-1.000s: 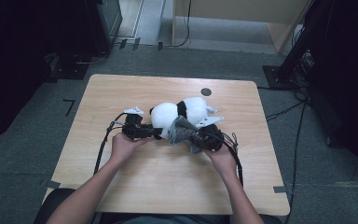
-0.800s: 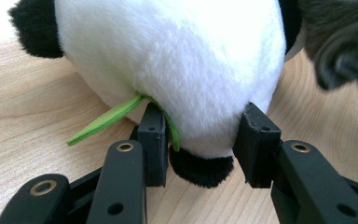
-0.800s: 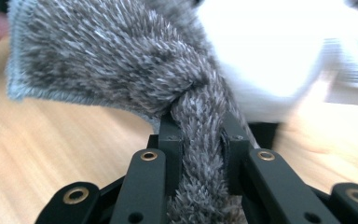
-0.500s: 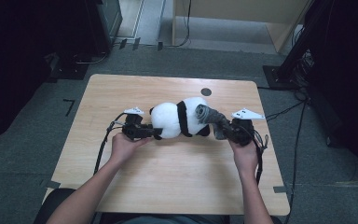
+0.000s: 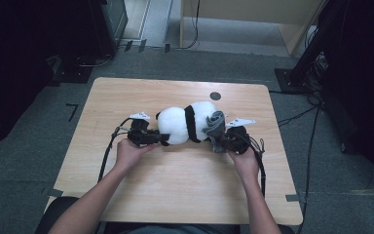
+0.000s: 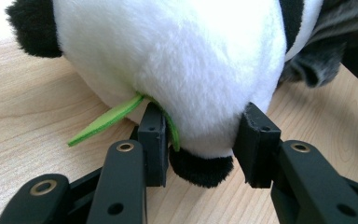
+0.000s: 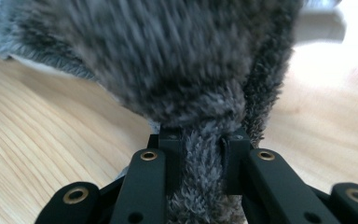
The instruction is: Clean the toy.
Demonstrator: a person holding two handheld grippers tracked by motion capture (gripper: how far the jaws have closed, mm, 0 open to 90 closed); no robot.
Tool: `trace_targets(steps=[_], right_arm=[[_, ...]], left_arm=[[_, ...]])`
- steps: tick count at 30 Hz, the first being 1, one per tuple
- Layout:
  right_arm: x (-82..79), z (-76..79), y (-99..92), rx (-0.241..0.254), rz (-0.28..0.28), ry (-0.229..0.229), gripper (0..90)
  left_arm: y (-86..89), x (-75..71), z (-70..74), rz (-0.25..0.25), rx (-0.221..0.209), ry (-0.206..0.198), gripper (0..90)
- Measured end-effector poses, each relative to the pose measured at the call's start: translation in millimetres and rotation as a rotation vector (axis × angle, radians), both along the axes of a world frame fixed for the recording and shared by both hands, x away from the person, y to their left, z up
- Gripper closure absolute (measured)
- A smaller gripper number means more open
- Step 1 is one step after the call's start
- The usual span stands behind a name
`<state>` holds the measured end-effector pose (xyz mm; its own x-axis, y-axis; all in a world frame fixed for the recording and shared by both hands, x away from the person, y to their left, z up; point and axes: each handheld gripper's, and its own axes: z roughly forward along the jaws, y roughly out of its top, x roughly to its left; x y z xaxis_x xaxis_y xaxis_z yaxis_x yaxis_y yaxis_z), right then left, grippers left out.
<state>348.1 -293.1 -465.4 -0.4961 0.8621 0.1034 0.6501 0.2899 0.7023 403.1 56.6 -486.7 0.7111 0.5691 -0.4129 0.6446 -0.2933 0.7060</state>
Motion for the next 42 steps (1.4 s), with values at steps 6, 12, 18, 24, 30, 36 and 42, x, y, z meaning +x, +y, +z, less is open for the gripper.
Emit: trace_targets(steps=[6, 12, 18, 24, 30, 36, 42], right_arm=[[8.1, -19.0, -0.4, -0.032, 0.014, 0.089, 76.1], [11.4, -20.5, -7.4, -0.003, 0.009, 0.134, 75.7], [7.1, -3.8, -30.3, 0.031, -0.057, 0.094, 76.0], [2.7, 6.4, -58.6, 0.049, -0.139, 0.048, 76.0], [5.9, -2.0, -73.1, 0.032, -0.185, 0.075, 75.4], [14.2, -16.5, -72.2, 0.003, -0.196, 0.11, 74.2], [18.3, -27.1, -72.1, -0.016, -0.201, 0.117, 68.5]], left_arm=[[1.1, 0.8, -0.3, 0.001, 0.0, 0.005, 59.5], [1.5, 0.7, 0.0, 0.002, 0.001, 0.005, 59.5], [1.9, 0.7, 0.2, 0.001, 0.001, 0.003, 59.5], [1.8, 0.5, 0.3, 0.002, 0.001, 0.0, 59.4], [1.7, 0.4, 0.4, 0.003, 0.002, -0.002, 59.0], [1.8, 0.1, 0.5, 0.001, 0.003, -0.003, 58.5], [2.1, 0.3, 0.3, 0.0, 0.003, -0.004, 58.4]])
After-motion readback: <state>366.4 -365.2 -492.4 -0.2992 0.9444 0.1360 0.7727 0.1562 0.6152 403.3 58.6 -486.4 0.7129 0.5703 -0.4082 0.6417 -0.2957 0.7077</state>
